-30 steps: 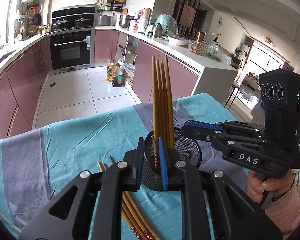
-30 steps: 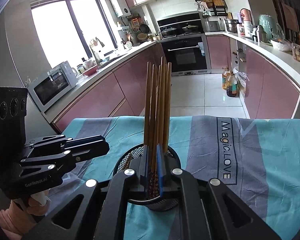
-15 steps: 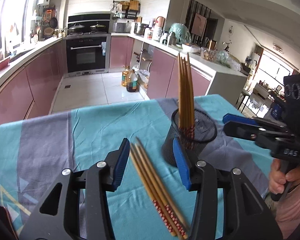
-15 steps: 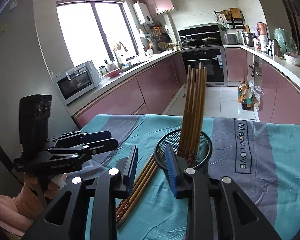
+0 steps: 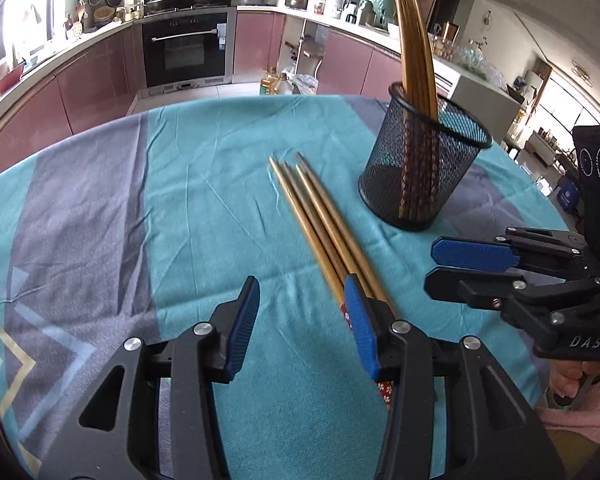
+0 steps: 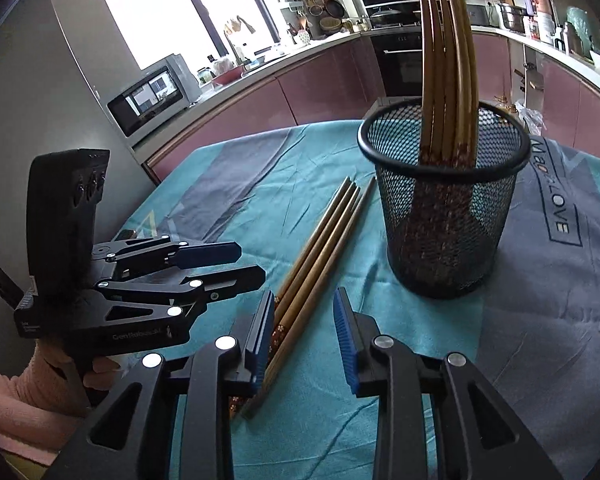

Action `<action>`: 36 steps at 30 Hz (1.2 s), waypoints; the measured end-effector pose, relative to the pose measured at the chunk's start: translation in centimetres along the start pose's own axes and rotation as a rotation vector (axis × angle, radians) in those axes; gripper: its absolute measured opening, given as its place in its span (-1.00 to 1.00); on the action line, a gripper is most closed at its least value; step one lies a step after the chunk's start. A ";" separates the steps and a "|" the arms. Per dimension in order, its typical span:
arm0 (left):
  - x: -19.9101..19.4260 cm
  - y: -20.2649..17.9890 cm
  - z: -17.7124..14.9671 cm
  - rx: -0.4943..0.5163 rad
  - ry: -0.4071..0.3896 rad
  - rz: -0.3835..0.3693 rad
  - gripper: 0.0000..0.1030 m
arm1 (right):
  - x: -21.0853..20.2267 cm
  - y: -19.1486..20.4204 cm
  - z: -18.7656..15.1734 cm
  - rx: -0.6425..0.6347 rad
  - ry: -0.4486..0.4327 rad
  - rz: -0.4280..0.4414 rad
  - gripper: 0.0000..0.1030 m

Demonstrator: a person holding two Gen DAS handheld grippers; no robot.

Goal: Organize utensils
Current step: 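Open and withdraw the left tool to the pile while the right tool does the same, then lower both tools onto the pile and close each on one chopstick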

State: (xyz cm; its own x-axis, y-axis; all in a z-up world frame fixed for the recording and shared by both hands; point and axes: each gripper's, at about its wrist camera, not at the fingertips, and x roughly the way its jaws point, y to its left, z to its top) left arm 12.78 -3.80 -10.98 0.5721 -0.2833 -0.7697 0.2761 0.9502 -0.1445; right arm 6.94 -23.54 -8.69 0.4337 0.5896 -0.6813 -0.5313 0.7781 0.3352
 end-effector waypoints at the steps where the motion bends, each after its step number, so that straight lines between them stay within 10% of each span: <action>1: 0.3 0.0 -0.1 0.000 0.005 -0.005 -0.16 | 0.3 0.0 -0.2 0.000 0.007 -0.006 -0.43; 36: 2.2 -0.2 -0.5 0.002 0.037 0.036 -0.32 | 2.9 0.7 -0.9 -0.008 0.060 -0.061 -0.44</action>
State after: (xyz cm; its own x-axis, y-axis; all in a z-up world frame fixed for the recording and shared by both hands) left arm 13.55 -4.56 -12.96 0.5530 -0.2442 -0.7966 0.2577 0.9593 -0.1152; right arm 7.16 -21.44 -11.04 0.4214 0.5269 -0.7381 -0.5110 0.8104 0.2868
